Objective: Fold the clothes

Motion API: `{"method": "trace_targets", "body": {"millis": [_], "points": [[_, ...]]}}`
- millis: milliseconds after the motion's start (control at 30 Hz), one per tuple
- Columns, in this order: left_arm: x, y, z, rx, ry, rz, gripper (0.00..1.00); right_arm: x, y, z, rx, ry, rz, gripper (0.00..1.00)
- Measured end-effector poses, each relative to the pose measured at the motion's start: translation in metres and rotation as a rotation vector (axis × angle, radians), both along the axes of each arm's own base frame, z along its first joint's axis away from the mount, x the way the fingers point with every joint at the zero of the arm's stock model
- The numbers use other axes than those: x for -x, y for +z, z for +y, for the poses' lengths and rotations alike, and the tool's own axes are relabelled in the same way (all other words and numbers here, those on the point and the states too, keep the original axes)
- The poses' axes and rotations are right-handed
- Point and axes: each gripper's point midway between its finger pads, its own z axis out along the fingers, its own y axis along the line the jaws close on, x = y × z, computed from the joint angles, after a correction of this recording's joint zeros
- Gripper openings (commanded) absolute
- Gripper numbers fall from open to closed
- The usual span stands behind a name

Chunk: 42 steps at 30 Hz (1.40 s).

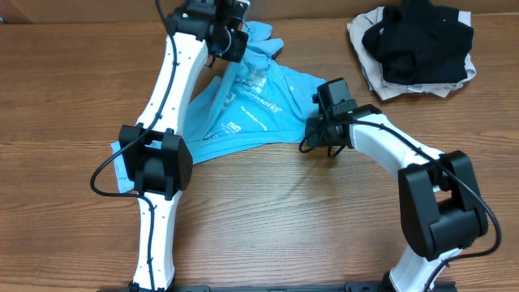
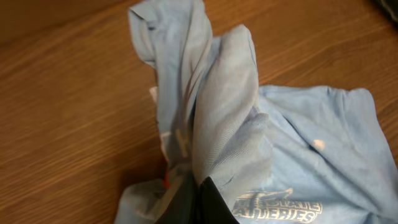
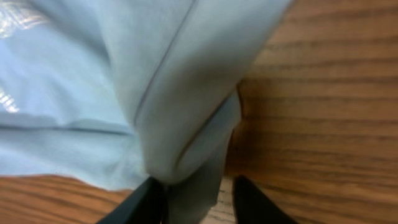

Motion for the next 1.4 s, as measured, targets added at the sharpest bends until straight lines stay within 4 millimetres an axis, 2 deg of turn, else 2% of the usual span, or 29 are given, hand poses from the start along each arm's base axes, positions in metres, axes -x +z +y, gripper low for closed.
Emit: {"method": "trace_targets", "body": {"millis": [100,200,400,533,633,800,867,1000,1167,1233,1300,1367,1400], "points": [[-0.005,0.012,0.004,0.004,0.01,-0.032,0.04,0.004,-0.012,-0.001,0.012,0.001,0.034,0.15],[-0.01,0.029,0.007,0.016,0.023,-0.067,0.04,0.002,-0.012,-0.001,0.009,0.0,0.03,0.04],[-0.015,0.066,0.022,0.025,0.054,-0.13,0.04,0.006,-0.011,-0.005,0.007,-0.021,0.055,0.04],[-0.014,0.084,0.037,0.009,0.088,-0.154,0.04,0.017,-0.004,-0.017,0.016,-0.061,0.099,0.04],[-0.012,0.105,0.057,-0.018,0.134,-0.186,0.04,0.022,0.016,-0.029,0.01,-0.097,0.098,0.04],[-0.01,0.132,0.084,-0.053,0.199,-0.242,0.04,0.027,0.062,-0.05,-0.013,-0.158,0.042,0.04],[-0.011,0.136,0.094,-0.062,0.221,-0.252,0.04,0.033,0.071,-0.059,-0.014,-0.182,0.048,0.04],[-0.012,0.135,0.116,-0.08,0.262,-0.246,0.04,0.046,0.075,-0.071,-0.005,-0.219,0.091,0.04],[-0.012,0.137,0.125,-0.087,0.28,-0.249,0.04,0.052,0.096,-0.075,-0.017,-0.23,0.054,0.04],[-0.011,0.142,0.125,-0.085,0.281,-0.26,0.04,0.053,0.116,-0.074,-0.031,-0.229,0.011,0.04],[-0.006,0.153,0.125,-0.082,0.282,-0.276,0.04,0.05,0.144,-0.074,-0.049,-0.228,-0.056,0.04],[0.003,0.172,0.126,-0.076,0.284,-0.304,0.04,0.045,0.177,-0.074,-0.069,-0.227,-0.136,0.04],[0.009,0.189,0.126,-0.07,0.286,-0.334,0.04,0.043,0.195,-0.074,-0.076,-0.229,-0.179,0.04]]}}
